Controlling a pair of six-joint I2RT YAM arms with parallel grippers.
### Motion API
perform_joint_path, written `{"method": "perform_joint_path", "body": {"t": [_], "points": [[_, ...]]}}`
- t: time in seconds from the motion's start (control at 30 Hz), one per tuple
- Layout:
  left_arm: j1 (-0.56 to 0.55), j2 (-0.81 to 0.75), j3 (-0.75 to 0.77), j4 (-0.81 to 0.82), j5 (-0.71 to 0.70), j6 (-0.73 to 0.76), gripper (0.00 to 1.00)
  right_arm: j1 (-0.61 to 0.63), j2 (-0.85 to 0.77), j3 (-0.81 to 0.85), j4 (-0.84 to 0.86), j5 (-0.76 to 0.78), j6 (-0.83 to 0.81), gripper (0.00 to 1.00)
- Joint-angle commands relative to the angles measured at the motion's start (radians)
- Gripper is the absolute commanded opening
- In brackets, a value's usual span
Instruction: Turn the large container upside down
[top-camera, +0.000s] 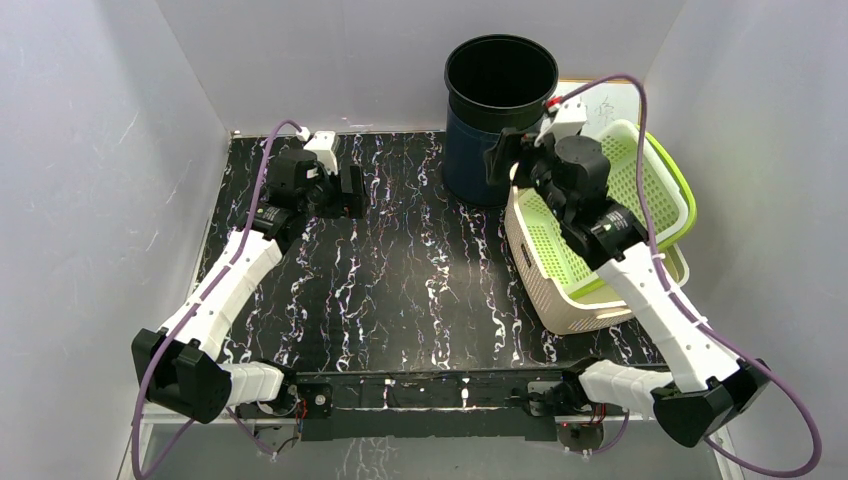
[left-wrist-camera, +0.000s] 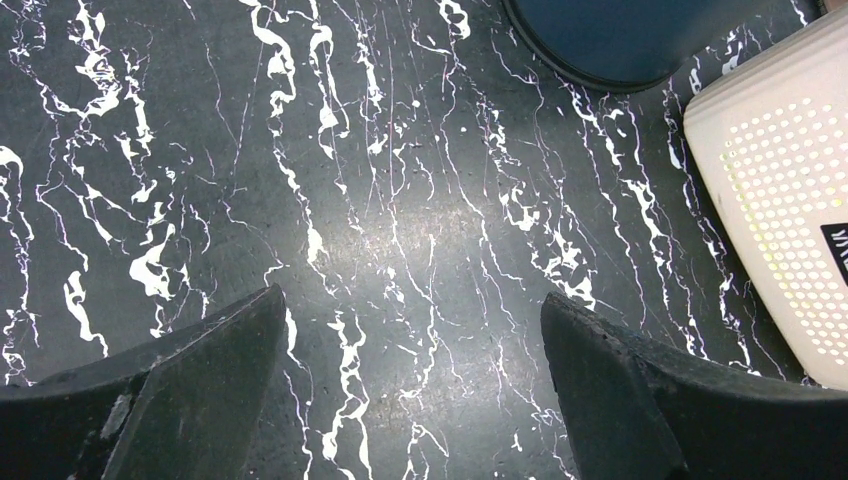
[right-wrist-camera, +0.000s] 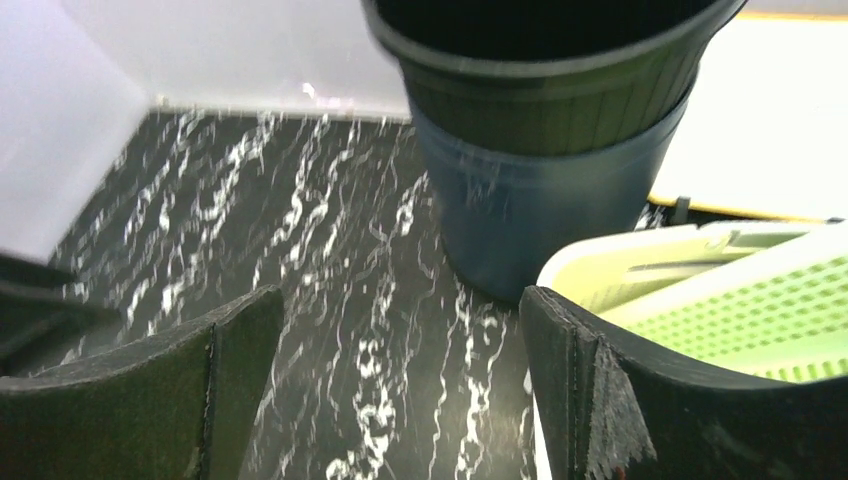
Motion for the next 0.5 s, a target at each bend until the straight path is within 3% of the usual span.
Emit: {"method": "perform_joint_path", "body": {"t": [0.0, 0.07, 0.17, 0.47], "points": [[-0.004, -0.024, 0.019, -0.026, 0.004, 0.03, 0.98, 0.002, 0.052, 0.167, 0.062, 0.197, 0.044, 0.86], [-0.004, -0.026, 0.017, -0.024, 0.007, 0.033, 0.98, 0.003, 0.078, 0.199, 0.093, 0.276, 0.07, 0.81], [-0.004, -0.03, 0.013, -0.021, 0.025, 0.037, 0.98, 0.003, 0.114, 0.219, 0.168, 0.359, 0.105, 0.67], [-0.004, -0.046, 0.014, -0.046, 0.066, 0.064, 0.98, -0.009, 0.283, 0.338, 0.238, 0.491, 0.191, 0.66]]}}
